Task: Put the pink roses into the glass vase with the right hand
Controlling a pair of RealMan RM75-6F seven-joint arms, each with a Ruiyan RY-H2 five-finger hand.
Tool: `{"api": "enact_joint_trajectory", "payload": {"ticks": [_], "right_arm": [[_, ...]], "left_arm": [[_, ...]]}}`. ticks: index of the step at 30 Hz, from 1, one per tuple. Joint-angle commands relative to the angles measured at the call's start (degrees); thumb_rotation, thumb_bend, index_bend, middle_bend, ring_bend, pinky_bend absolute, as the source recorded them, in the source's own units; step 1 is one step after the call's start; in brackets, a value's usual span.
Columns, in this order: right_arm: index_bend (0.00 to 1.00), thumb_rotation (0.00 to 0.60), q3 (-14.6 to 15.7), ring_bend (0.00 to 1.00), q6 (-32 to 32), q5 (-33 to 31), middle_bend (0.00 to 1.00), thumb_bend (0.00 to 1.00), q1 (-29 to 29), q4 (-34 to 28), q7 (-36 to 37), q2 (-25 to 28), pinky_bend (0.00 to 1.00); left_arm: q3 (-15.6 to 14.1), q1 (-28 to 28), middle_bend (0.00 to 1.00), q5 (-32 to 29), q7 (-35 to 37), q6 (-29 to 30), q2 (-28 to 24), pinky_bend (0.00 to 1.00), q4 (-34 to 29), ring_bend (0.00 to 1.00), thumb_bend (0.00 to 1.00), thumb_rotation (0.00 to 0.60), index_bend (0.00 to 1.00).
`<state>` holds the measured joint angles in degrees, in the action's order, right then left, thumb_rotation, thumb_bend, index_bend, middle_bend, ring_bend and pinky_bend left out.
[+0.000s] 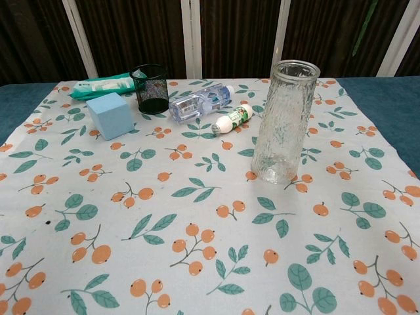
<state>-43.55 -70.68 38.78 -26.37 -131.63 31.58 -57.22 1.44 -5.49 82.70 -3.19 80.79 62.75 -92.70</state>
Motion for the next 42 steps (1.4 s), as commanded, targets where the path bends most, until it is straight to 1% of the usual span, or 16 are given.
{"api": "enact_joint_trajectory", "payload": {"ticks": [1,5,12,16,21,23,26,34,42], "right_arm": [[0.54,0.6,-0.56,0.53,0.81,-2.91,0.49,0.41,-2.18,-0.86,-1.14,-0.16,0.45],[0.54,0.6,-0.37,0.53,0.84,-4.08,0.49,0.41,-3.44,-0.95,-1.27,-1.22,0.45],[0.54,0.6,-1.54,0.53,0.18,-4.7,0.49,0.42,-5.71,-1.93,-1.8,-2.34,0.45],[0.54,0.6,-1.11,0.53,-0.02,-5.11,0.49,0.41,-6.5,-2.0,-2.29,-3.12,0.45],[0.54,0.6,0.49,0.53,0.55,-6.1,0.49,0.42,-8.07,-0.58,-2.72,-5.36,0.46],[0.54,0.6,1.57,0.53,0.79,-6.38,0.49,0.41,-8.75,0.72,-3.04,-6.69,0.47],[0.54,0.6,2.26,0.53,0.83,-6.5,0.49,0.41,-9.15,1.65,-3.19,-7.76,0.47],[0.54,0.6,5.2,0.53,2.13,-5.86,0.49,0.42,-9.73,6.71,-3.21,-11.29,0.47],[0.54,0.6,6.97,0.53,2.3,-4.96,0.49,0.41,-9.74,10.01,-2.55,-14.95,0.47]], "left_arm": [[0.01,-0.01,0.0,0.09,0.17,0.07,-0.05,0.0,0.09,0.0,0.0,0.6,0.0],[-0.01,-0.02,0.0,0.09,0.39,0.04,-0.09,0.0,0.15,0.0,0.0,0.6,0.0],[0.22,-0.18,0.0,-0.58,0.97,-0.45,-0.31,0.0,0.13,0.0,0.0,0.6,0.0],[0.21,-0.22,0.0,-0.61,1.07,-0.55,-0.35,0.0,0.11,0.0,0.0,0.6,0.0],[0.31,-0.31,0.0,-0.71,1.33,-0.65,-0.44,0.0,0.06,0.0,0.0,0.6,0.0],[0.27,-0.35,0.0,-0.77,1.43,-0.81,-0.46,0.0,0.08,0.0,0.0,0.6,0.0],[0.26,-0.4,0.0,-0.83,1.57,-0.96,-0.51,0.0,0.03,0.0,0.0,0.6,0.0],[0.13,-0.44,0.0,-0.53,2.27,-1.03,-0.78,0.0,0.13,0.0,0.0,0.6,0.0],[0.02,-0.63,0.0,-0.74,2.35,-1.63,-0.79,0.0,0.15,0.0,0.0,0.6,0.0]]}}
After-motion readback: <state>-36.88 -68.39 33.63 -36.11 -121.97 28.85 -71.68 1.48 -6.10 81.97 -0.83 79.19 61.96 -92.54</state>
